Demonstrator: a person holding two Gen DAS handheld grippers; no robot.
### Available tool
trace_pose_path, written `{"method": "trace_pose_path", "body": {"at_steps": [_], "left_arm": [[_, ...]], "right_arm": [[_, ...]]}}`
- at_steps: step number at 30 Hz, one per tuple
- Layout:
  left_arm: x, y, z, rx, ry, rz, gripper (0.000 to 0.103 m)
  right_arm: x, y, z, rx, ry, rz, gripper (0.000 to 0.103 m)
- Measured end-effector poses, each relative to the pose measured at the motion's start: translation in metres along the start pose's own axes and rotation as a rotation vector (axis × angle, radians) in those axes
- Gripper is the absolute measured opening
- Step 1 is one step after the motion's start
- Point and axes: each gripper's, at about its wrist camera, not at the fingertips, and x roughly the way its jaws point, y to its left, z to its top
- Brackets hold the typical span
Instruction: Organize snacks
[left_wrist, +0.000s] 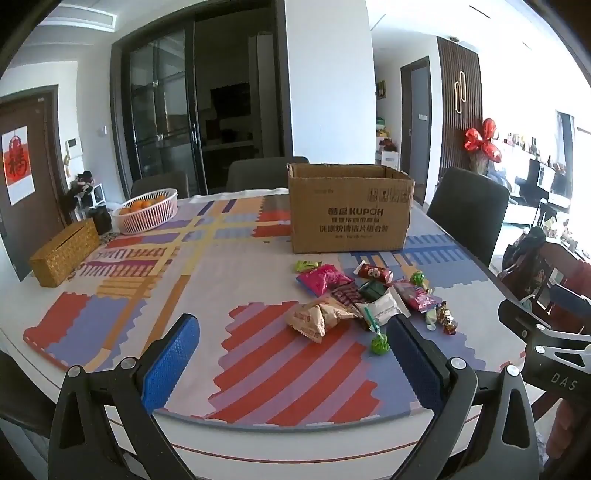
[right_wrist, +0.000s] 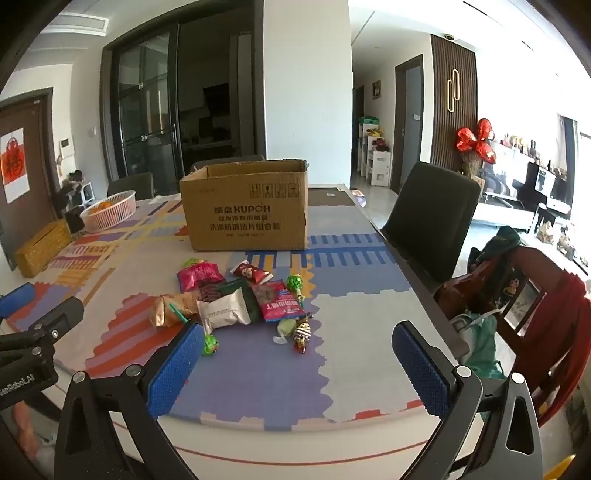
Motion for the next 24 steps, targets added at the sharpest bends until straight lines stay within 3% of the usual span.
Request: {"method": "trace_pose_path", "body": {"at_steps": [24], "left_arm": [[-0.008, -0.004, 0.002, 0.005, -0.018, -0.007, 0.103]], "right_arm": [[-0.010, -0.003, 0.005, 0.009, -0.027, 0.007, 0.103]]}}
